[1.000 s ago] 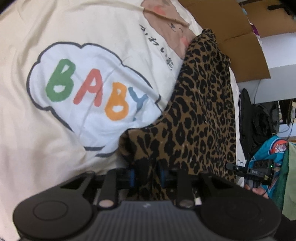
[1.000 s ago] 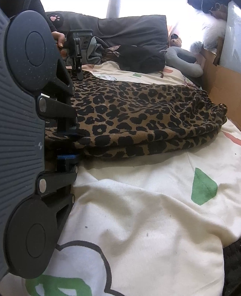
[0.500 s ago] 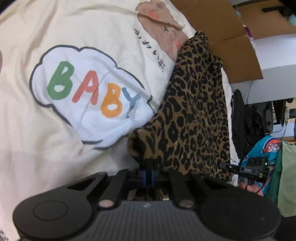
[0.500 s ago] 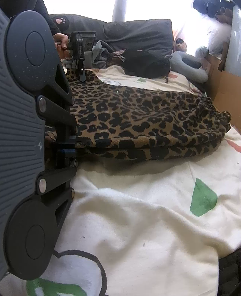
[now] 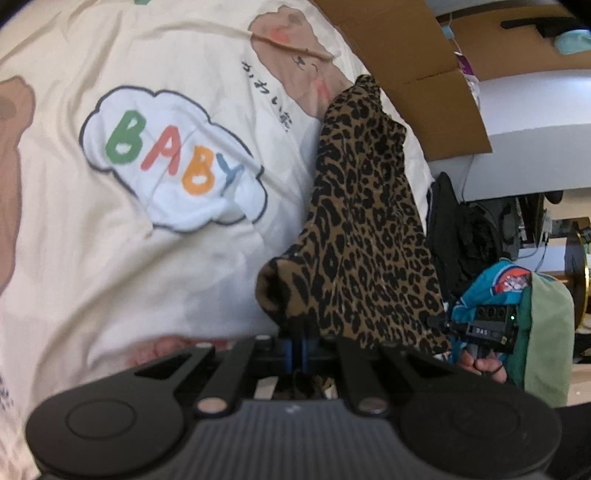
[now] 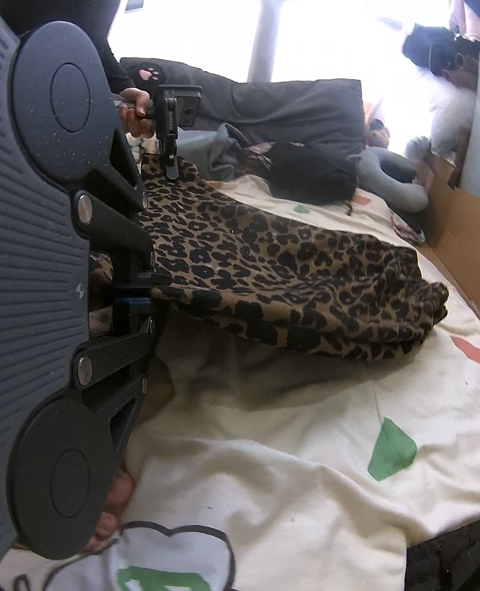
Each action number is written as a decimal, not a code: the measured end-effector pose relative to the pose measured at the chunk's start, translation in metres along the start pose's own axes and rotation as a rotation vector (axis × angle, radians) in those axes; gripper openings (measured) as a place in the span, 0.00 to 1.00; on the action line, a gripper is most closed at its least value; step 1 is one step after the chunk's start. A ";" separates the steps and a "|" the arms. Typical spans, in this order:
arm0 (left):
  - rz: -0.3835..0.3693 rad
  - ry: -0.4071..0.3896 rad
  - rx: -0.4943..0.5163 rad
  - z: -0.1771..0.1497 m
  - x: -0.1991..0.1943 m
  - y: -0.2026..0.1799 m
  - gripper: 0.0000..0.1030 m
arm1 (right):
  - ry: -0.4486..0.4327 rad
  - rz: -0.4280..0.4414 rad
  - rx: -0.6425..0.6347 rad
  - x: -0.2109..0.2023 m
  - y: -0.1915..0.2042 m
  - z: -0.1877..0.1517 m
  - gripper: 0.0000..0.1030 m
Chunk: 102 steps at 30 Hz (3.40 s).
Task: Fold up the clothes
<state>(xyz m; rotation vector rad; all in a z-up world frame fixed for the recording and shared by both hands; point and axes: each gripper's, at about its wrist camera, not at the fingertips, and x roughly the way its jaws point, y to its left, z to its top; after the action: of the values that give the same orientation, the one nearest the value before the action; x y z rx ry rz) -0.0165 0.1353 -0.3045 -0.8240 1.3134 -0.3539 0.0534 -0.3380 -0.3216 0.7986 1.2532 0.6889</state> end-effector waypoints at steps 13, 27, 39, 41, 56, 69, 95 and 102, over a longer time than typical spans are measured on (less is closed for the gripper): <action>-0.014 -0.018 -0.037 -0.006 0.004 0.001 0.04 | 0.011 -0.020 0.041 0.002 -0.004 -0.014 0.02; -0.140 -0.198 -0.052 0.031 -0.016 -0.023 0.05 | -0.145 0.042 0.039 -0.014 0.010 0.012 0.02; -0.134 -0.290 -0.028 0.075 -0.013 -0.033 0.05 | -0.264 0.021 0.056 -0.015 0.010 0.042 0.02; -0.128 -0.297 -0.016 0.082 -0.012 -0.036 0.05 | -0.280 0.013 0.059 -0.013 0.009 0.046 0.02; -0.087 -0.334 0.041 0.115 -0.004 -0.048 0.05 | -0.309 -0.033 0.022 -0.009 0.010 0.075 0.03; -0.050 -0.333 0.064 0.141 0.014 -0.054 0.05 | -0.329 -0.097 0.035 0.000 0.002 0.093 0.03; -0.034 -0.260 -0.011 0.160 0.055 -0.033 0.60 | -0.311 -0.056 0.092 0.009 -0.014 0.094 0.64; -0.026 -0.218 0.029 0.158 0.064 -0.038 0.62 | -0.264 -0.054 0.069 0.033 -0.006 0.089 0.67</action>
<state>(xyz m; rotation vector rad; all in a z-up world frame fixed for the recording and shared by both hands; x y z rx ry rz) 0.1572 0.1199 -0.3177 -0.8315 1.0927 -0.2944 0.1469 -0.3266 -0.3335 0.8792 1.0590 0.4811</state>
